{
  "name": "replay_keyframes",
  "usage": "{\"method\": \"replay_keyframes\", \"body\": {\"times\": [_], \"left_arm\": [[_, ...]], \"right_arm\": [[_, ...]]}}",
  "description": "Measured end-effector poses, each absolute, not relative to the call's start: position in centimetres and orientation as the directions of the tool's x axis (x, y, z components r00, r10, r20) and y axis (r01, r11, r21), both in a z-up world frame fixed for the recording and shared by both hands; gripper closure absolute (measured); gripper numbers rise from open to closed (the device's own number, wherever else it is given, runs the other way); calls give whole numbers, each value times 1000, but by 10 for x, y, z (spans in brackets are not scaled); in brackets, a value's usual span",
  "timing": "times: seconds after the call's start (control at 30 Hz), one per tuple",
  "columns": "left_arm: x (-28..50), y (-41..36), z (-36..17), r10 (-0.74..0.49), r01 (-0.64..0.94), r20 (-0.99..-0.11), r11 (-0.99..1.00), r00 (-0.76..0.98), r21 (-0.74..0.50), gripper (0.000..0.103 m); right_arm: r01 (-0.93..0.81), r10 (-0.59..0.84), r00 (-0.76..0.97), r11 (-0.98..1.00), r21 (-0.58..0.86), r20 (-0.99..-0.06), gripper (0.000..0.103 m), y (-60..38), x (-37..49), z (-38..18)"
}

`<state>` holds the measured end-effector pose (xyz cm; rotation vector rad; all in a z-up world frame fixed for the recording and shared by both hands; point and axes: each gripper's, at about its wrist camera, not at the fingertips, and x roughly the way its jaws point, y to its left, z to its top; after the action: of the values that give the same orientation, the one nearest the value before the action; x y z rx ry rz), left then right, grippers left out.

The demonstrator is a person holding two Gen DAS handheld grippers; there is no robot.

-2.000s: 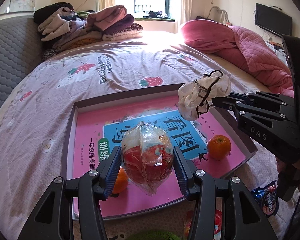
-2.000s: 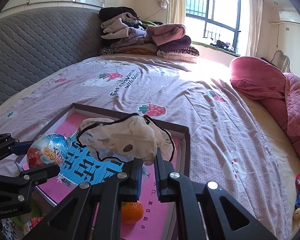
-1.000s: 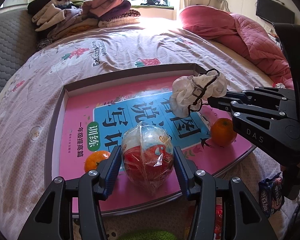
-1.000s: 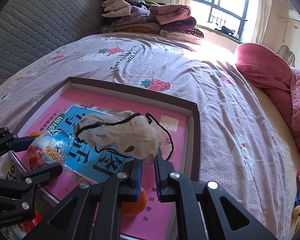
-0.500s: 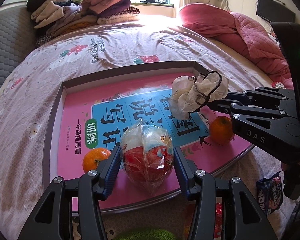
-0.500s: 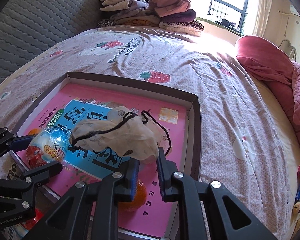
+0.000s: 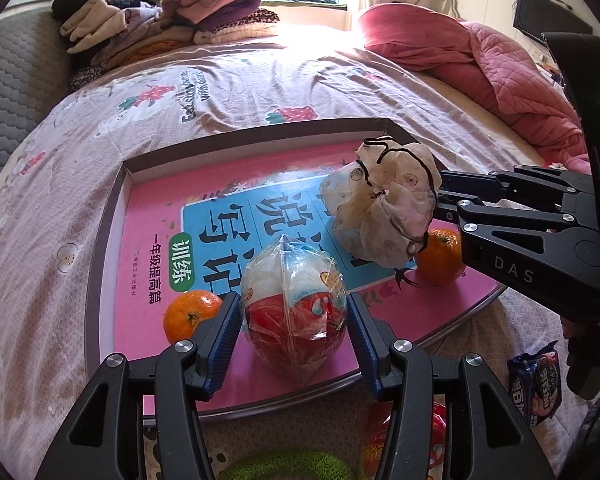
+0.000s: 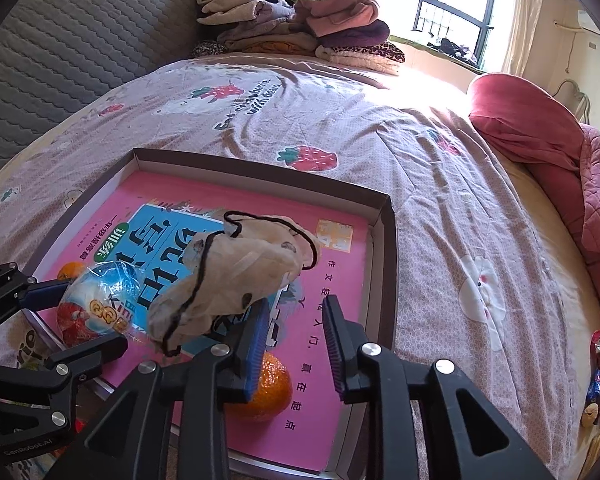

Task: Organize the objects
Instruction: 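Release the clear bag into the box with the left tool while the right tool drops the cloth, then withdraw both open tools back from the pink box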

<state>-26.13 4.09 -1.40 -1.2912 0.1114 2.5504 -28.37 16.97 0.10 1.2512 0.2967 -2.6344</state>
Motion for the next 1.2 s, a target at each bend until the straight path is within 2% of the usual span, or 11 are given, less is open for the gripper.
{"method": "replay_keyframes", "body": {"times": [0.07, 0.33, 1.2], "left_arm": [[-261, 41, -13, 216, -284, -801, -957, -559, -60, 41], [-255, 43, -7, 219, -287, -800, -956, -559, -61, 36], [-236, 34, 22, 203, -245, -772, -967, -602, -64, 35]], "right_arm": [[273, -102, -619, -958, -92, -778, 73, 170, -283, 2], [261, -106, -629, -962, -81, -770, 67, 172, -279, 11], [246, -151, -672, -969, -27, -725, 65, 180, -246, 46]]}}
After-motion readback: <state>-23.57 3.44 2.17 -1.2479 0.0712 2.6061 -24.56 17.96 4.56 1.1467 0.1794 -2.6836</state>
